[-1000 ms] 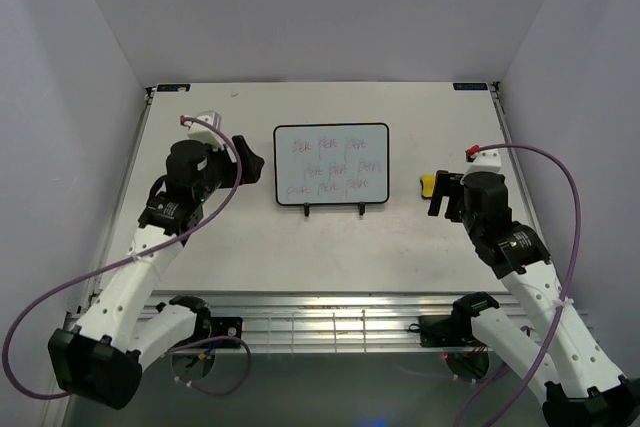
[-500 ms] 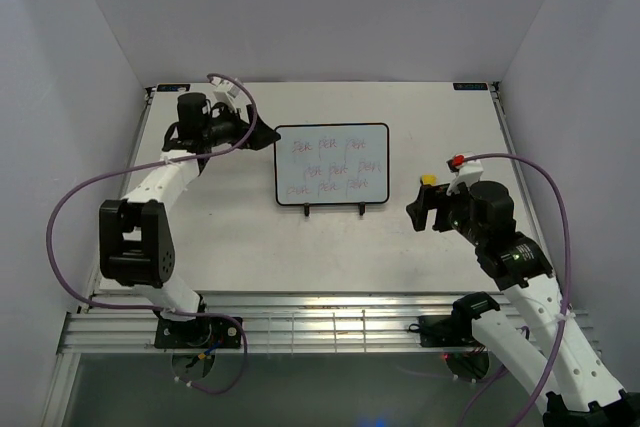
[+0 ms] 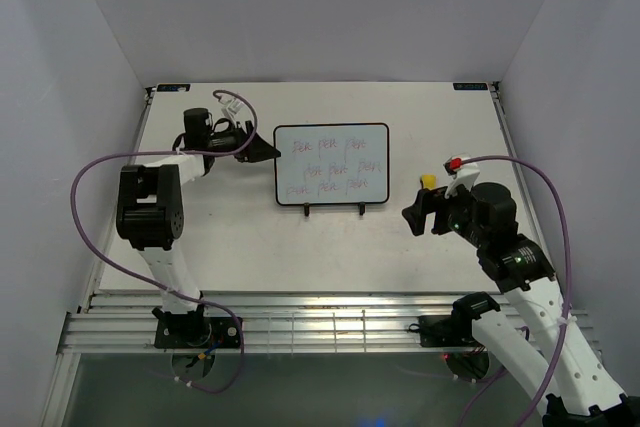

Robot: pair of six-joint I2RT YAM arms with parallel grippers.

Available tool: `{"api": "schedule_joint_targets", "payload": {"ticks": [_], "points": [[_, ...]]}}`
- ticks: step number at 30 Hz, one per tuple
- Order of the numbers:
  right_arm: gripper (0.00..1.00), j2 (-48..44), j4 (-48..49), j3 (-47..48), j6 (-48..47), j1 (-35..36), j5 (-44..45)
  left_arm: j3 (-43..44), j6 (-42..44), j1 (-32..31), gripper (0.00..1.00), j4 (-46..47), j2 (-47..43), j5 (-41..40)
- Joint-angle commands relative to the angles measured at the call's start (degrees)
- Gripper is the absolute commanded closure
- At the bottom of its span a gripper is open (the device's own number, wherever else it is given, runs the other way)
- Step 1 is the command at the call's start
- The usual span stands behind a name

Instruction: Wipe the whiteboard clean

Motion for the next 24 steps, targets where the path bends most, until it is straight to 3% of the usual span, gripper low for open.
{"api": "schedule_joint_targets", "payload": {"ticks": [1,8,18,24], "points": [[0.10,1.4,2.4,0.3,0.0,0.2,-1.7,-1.1,-7.5,-0.1,0.02,11.2,1.7,9.7],[0.09,3.0,1.8,1.0,0.2,0.2,-2.5,-1.1,-11.4,-1.7,0.05,18.1,6.5,15.6],[0.06,2.9,0.9,0.8,0.4,0.2,-2.5,-0.4,-14.1,-3.9,0.25,22.0,11.3,18.2],[0.05,2.5,0.7,0.8,0.4,0.2,-2.7,-0.1,-16.3,-4.0,0.45,24.9,12.3,18.6]]}}
